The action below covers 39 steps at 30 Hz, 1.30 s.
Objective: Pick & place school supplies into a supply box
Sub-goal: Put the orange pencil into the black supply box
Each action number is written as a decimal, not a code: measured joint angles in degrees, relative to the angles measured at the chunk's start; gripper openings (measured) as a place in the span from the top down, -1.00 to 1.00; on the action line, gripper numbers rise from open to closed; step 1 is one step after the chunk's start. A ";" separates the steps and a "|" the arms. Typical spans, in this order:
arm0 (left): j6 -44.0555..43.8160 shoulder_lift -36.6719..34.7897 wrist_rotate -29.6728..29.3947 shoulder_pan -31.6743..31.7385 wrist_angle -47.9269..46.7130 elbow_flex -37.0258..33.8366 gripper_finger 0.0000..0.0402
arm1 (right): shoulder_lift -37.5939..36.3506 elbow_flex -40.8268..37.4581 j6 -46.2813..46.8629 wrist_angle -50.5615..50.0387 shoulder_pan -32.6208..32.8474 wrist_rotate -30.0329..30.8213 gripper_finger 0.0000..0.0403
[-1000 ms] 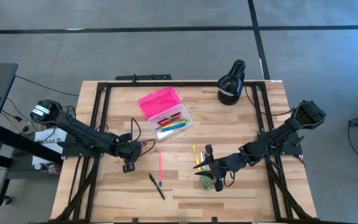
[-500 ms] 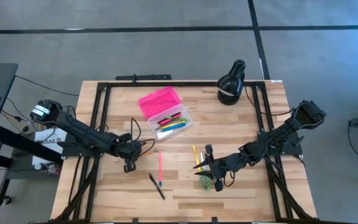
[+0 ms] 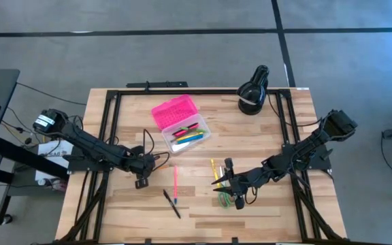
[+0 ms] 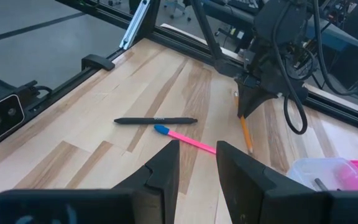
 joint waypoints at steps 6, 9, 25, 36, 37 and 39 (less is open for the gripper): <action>1.51 0.00 -0.84 -0.03 -0.07 0.00 0.92 | 0.00 0.00 0.00 0.00 0.00 0.00 0.50; 1.99 0.00 -1.17 -0.03 -0.04 -0.01 0.90 | 0.00 0.00 0.00 0.00 0.00 0.00 0.50; 2.96 0.22 -1.97 0.06 -0.03 2.19 0.98 | 0.00 0.00 0.92 -0.45 0.00 0.00 0.50; 2.84 0.11 -1.27 0.06 0.16 6.57 0.99 | 0.00 0.00 0.94 -0.83 0.00 0.00 0.50; 3.35 0.11 -1.48 0.06 -0.46 6.99 0.99 | 0.00 0.00 0.94 -1.03 0.00 0.00 0.50; 4.53 0.09 -5.14 0.00 -2.63 7.52 0.99 | 0.00 0.00 0.94 -1.29 0.00 0.02 0.50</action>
